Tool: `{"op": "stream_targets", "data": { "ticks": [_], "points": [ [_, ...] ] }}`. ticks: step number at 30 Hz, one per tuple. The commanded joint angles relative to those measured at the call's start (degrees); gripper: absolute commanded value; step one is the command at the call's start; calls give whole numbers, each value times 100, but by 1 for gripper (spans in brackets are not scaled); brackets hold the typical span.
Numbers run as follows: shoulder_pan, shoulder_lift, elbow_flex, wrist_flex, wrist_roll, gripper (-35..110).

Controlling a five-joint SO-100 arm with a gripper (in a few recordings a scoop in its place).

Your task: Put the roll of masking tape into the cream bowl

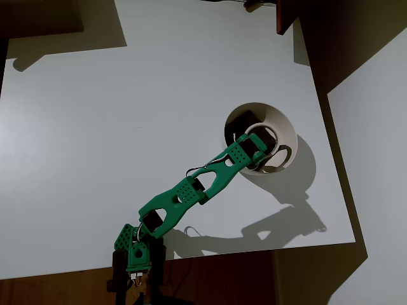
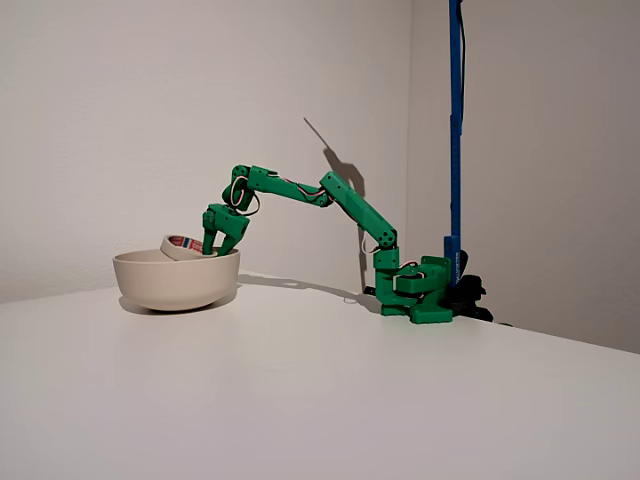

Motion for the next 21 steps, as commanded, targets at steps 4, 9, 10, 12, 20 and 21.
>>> {"op": "stream_targets", "data": {
  "ticks": [4,9,10,12,20,21],
  "points": [
    [35,668,-677,62,308,21],
    [44,967,-747,123,633,19],
    [26,1081,-747,176,659,18],
    [-35,1327,-747,316,703,15],
    [-281,2241,-747,738,870,-8],
    [-316,2320,-747,800,879,-8]
  ]
}}
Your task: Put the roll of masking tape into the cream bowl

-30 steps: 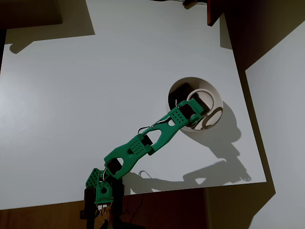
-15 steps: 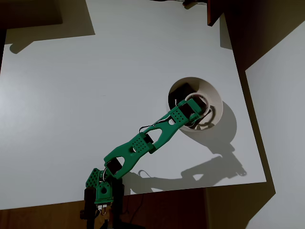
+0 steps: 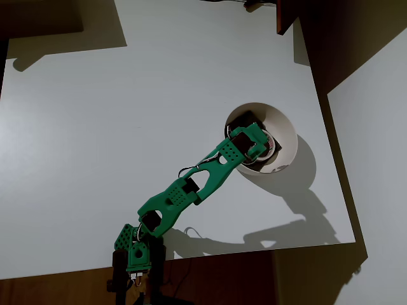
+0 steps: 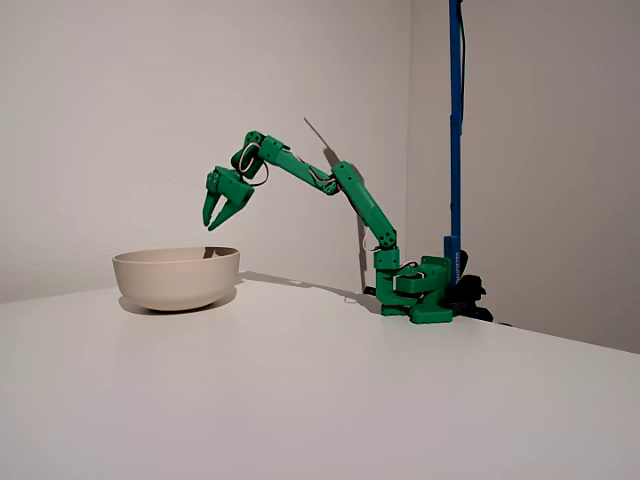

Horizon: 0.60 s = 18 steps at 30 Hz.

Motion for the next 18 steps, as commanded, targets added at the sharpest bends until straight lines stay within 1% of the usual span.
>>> {"op": "stream_targets", "data": {
  "ticks": [1,9,18],
  "points": [
    [-53,1107,-457,229,88,-8],
    [-729,1740,-457,1046,88,-8],
    [-2224,2716,-413,2426,-246,-8]
  ]
}}
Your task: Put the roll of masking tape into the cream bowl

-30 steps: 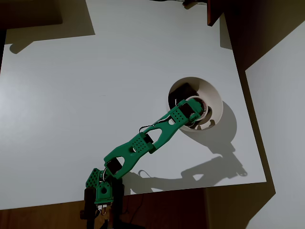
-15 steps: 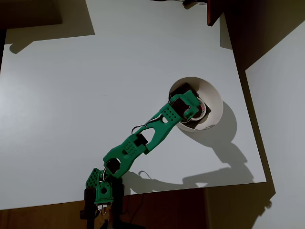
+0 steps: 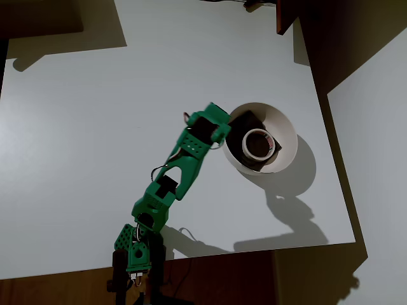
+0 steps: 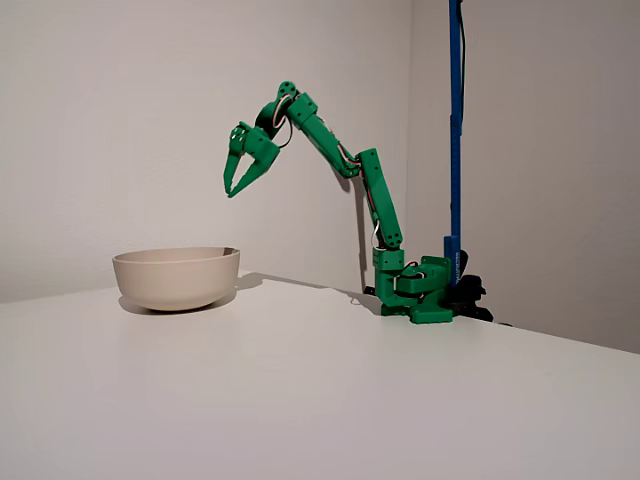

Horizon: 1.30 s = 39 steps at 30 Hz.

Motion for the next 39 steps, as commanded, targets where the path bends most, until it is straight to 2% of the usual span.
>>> {"op": "stream_targets", "data": {
  "ticks": [1,9,20,39],
  "points": [
    [-580,1081,-378,571,-44,-8],
    [-1846,2953,1494,457,-290,-8],
    [-3366,6407,6188,-809,-879,-8],
    [-4157,9448,11856,-2496,-870,-8]
  ]
}}
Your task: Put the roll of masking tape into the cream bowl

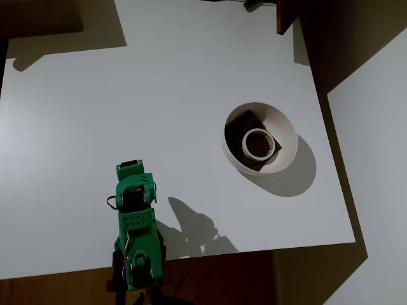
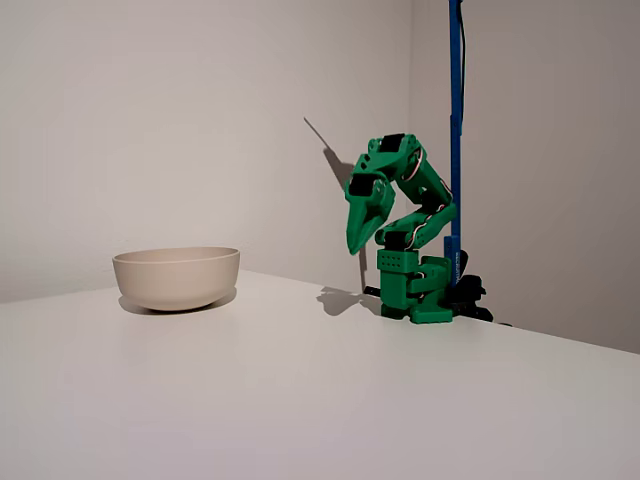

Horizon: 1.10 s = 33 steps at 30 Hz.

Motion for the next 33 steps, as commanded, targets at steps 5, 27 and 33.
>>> {"op": "stream_targets", "data": {
  "ticks": [5,27,33],
  "points": [
    [-97,1450,1380,-62,-9,-8],
    [334,2180,2382,167,114,-8],
    [334,2180,2382,167,114,-8]
  ]
}}
